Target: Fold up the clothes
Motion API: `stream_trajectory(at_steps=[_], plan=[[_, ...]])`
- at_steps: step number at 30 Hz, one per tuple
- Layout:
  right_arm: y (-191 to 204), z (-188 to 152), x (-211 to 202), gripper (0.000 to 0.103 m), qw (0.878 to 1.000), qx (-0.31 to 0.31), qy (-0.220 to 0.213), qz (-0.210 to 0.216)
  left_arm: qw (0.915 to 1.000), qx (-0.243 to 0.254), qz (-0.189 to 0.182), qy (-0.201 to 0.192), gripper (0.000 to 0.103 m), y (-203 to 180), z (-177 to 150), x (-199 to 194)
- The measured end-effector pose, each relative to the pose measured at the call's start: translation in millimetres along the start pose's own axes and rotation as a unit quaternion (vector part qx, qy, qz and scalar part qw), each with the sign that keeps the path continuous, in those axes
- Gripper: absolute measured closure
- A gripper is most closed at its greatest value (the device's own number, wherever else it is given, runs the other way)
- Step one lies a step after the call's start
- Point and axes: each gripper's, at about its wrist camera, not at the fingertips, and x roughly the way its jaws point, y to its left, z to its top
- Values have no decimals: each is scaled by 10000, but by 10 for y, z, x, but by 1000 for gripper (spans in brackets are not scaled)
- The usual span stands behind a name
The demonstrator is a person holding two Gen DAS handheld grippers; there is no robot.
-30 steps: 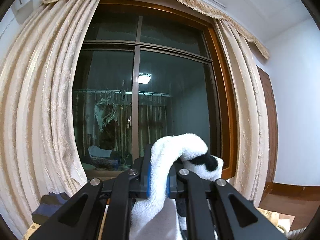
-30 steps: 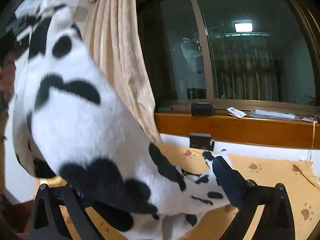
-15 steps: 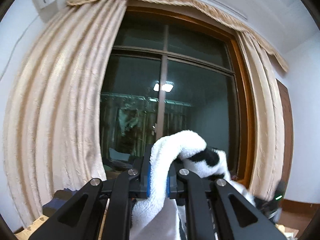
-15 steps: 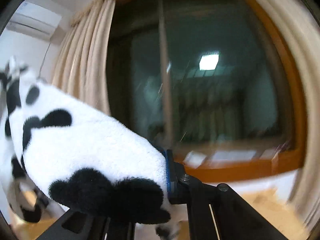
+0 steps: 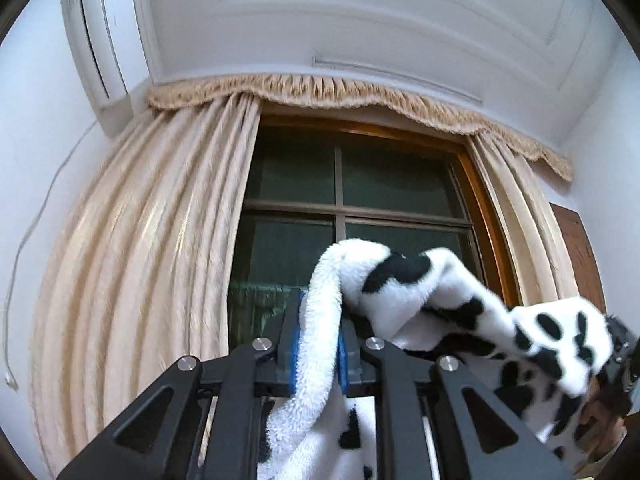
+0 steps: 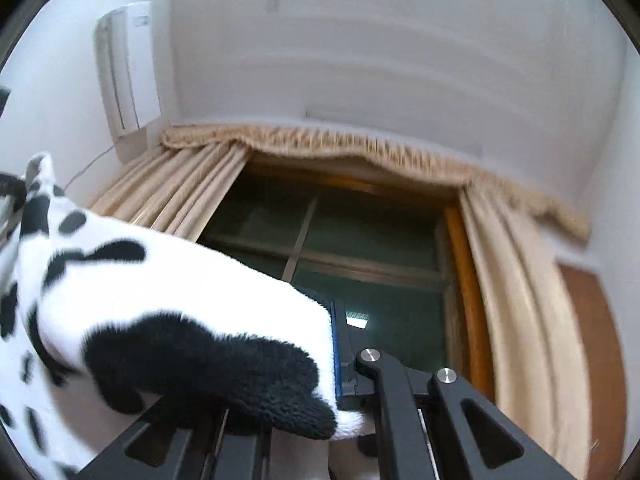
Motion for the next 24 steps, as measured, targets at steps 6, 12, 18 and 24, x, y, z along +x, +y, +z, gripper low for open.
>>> stream_trajectory(at_steps=[6,12,18,24], plan=[[127,-175,56,95,9962,-480,705,159,9960,280,253,814,78,74,-390,408],[361,-1102,352,95,9652,-682,2451,613,9602,439,396,2729,78,207,-1682,1377],[523,-2602,824,94,8923,-184,4419,902,8817,316,557,4674,78,252,-3428,2124],[662,-4600,1059,93,6987,687,6953,1539,7728,278,696,6302,74,283,-5030,2464]])
